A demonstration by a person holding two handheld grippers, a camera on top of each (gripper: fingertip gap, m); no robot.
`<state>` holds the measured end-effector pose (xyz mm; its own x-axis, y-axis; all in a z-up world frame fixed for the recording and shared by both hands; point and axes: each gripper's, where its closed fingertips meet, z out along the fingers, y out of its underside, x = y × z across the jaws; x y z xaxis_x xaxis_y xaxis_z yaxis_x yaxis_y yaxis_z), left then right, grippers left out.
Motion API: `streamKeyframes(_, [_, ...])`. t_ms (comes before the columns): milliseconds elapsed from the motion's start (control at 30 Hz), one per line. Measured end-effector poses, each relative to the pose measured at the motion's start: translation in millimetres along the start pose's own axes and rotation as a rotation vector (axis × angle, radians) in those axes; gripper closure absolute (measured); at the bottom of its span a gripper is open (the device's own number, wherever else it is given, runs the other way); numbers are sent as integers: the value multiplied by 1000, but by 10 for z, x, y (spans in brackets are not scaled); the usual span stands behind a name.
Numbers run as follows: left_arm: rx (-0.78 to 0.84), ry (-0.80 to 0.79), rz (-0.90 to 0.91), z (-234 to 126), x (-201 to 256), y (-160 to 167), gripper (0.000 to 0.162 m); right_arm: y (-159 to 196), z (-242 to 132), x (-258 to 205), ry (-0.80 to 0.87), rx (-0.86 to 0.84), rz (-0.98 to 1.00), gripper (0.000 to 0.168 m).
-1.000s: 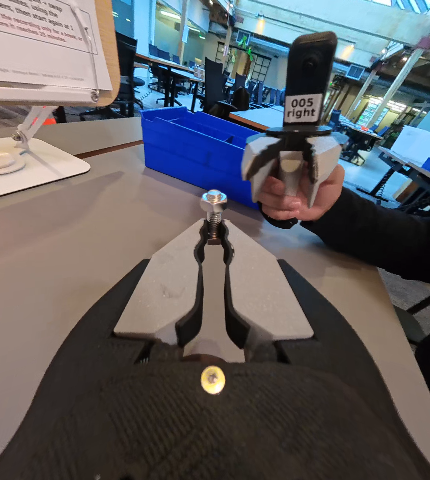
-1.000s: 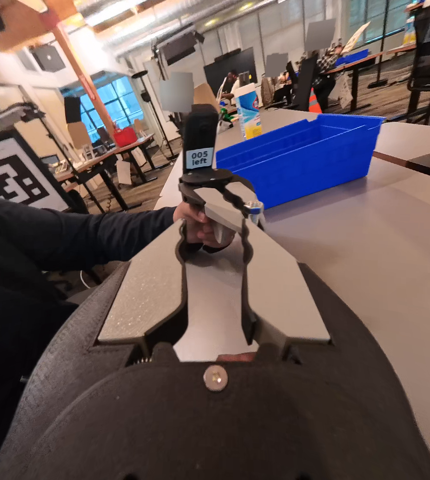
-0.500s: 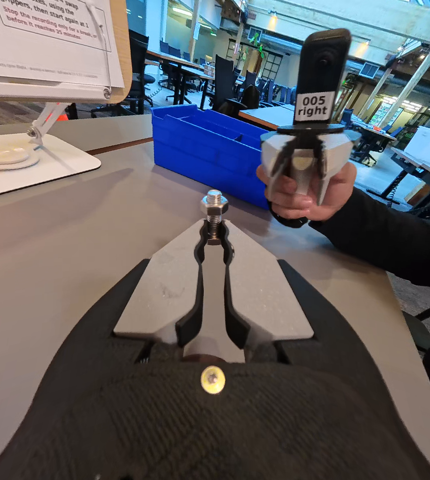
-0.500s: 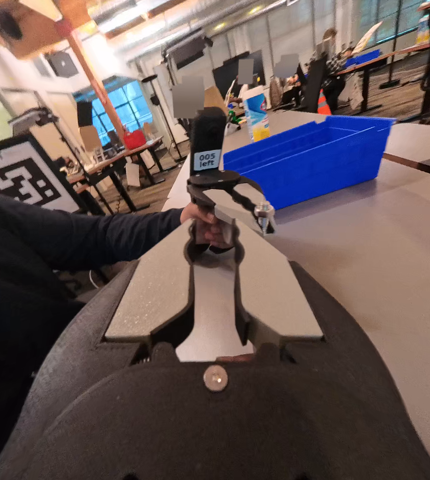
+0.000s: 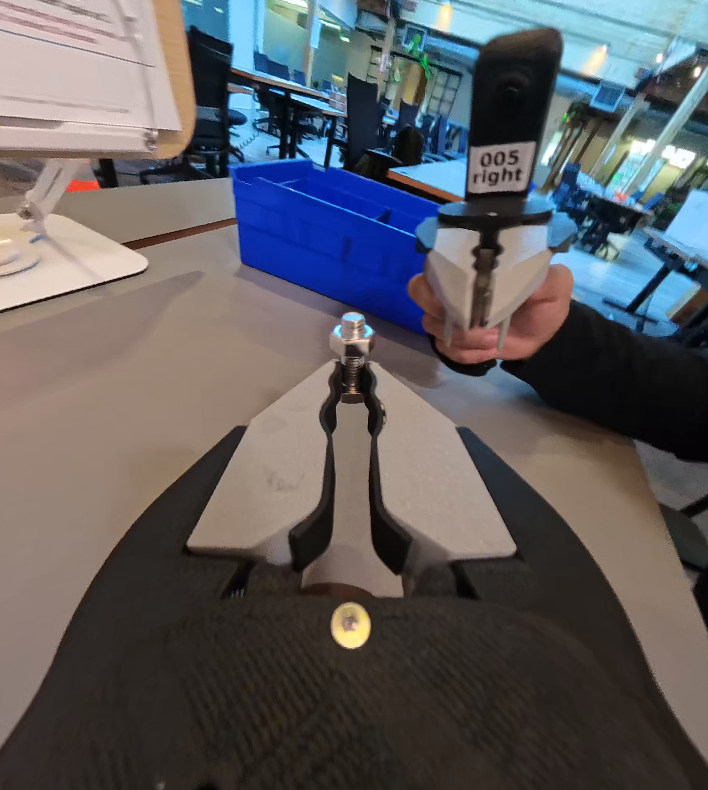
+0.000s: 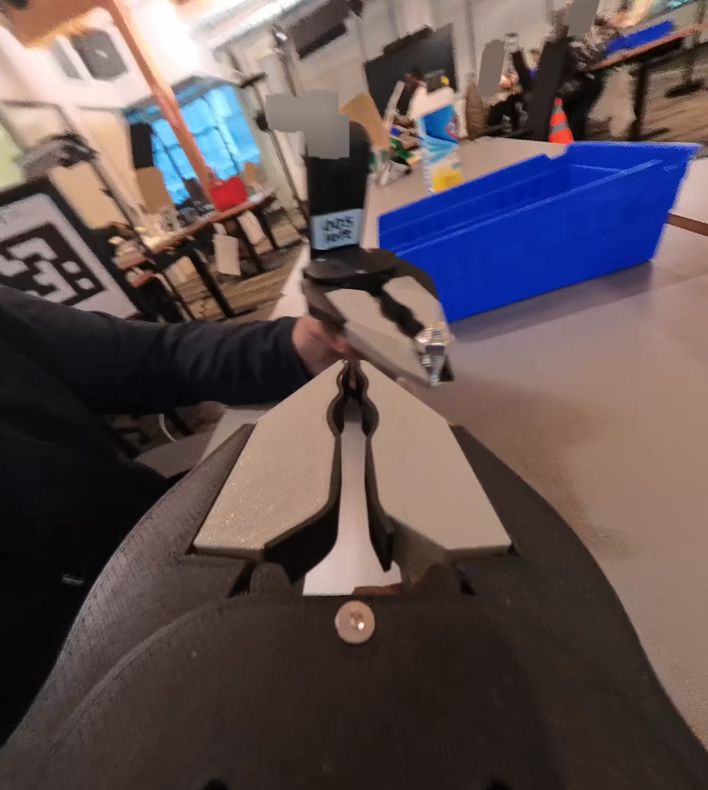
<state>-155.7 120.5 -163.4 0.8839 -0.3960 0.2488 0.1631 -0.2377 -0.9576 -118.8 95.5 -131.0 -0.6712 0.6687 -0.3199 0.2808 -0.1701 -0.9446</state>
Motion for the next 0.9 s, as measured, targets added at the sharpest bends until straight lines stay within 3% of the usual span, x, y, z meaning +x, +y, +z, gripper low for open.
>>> streamKeyframes(67, [21, 23, -49, -58, -48, -26, 155, -111, -62, 40, 18, 60, 29, 163])
streamKeyframes(133, [19, 23, -34, -53, -23, -26, 155, -141, -82, 128, 64, 82, 50, 143])
streamKeyframes(300, [-24, 100, 18, 101, 291, 25, 155, -11, 28, 208, 123, 20, 33, 134])
streamKeyframes(900, [-41, 93, 12, 127, 281, 78, 155, 64, 102, 204, 116, -9, 40, 134])
